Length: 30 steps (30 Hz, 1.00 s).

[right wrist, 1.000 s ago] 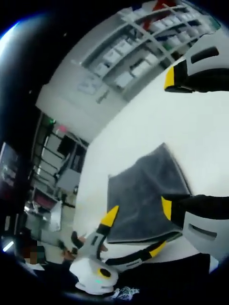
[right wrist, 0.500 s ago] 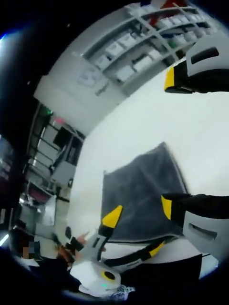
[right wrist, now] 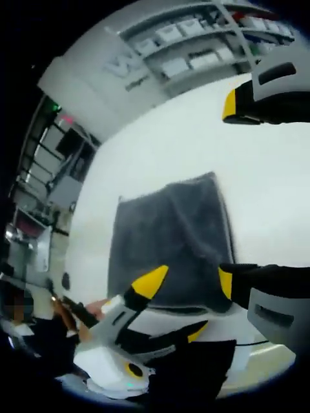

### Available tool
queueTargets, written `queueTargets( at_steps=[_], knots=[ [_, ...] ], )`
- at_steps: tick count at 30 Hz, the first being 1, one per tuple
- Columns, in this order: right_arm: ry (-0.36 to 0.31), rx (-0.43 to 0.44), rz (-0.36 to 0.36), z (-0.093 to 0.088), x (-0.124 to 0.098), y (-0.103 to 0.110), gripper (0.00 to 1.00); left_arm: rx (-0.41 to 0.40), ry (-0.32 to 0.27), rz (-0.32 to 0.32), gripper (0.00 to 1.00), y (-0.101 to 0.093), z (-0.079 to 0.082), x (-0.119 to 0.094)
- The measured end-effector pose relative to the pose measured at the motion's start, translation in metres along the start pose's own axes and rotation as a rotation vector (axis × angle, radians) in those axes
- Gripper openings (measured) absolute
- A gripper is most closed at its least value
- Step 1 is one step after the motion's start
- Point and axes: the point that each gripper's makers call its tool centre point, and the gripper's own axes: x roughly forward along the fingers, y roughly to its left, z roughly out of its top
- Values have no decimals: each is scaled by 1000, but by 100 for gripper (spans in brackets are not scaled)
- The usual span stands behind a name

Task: Open the folded towel by lifting each exposed corner and separating the folded layers until the towel lies flat within the target outline without major curled edges

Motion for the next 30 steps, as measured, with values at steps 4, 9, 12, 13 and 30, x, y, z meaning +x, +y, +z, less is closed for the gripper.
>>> queueTargets(
  at_steps=[4,9,12,13,30],
  knots=[
    [5,-28,40,14,11,-8,86,0,13,-10,79,-3,2,4],
    [23,-39,66,23,22,-29,80,0,25,-27,78,-8,1,5],
    [37,-32,82,20,31,-39,83,-11,39,-40,81,-11,-2,8],
    [40,-24,80,20,35,-43,85,-10,43,-43,80,-12,-2,8],
    [254,14,243,-18,74,-64,70,-107,33,-222,76,-17,1,14]
  ],
)
